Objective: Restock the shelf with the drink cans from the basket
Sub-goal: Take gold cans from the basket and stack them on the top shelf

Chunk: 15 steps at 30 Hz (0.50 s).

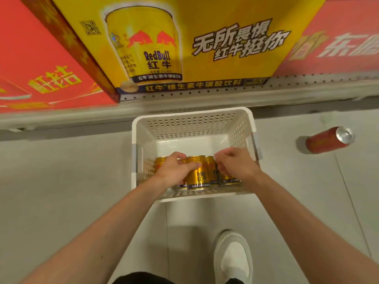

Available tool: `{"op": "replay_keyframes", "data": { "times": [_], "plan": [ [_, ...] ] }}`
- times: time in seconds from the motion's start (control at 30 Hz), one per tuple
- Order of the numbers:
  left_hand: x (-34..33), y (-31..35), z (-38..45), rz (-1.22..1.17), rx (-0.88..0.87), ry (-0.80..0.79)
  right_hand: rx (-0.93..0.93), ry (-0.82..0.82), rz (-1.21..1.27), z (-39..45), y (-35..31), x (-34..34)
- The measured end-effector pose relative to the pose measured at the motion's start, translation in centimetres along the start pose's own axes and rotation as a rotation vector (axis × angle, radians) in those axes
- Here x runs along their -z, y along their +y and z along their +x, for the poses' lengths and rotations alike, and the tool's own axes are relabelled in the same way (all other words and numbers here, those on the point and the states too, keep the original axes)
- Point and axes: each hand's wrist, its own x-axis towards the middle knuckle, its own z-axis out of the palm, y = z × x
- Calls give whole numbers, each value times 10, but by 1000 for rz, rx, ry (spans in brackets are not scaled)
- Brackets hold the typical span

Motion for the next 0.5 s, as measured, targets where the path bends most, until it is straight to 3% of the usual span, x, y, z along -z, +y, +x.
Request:
{"op": "replay_keyframes", "data": {
  "times": [0.27, 0.4, 0.5],
  "plan": [
    [-9, -11, 16, 140, -35, 32, 31, 40, 38, 5, 8, 0],
    [-3, -8, 8, 119, -128, 57, 125, 67, -181, 9, 1, -1],
    [14, -3, 4, 124, -253, 125, 246, 68, -482, 19, -3, -5]
  ]
}}
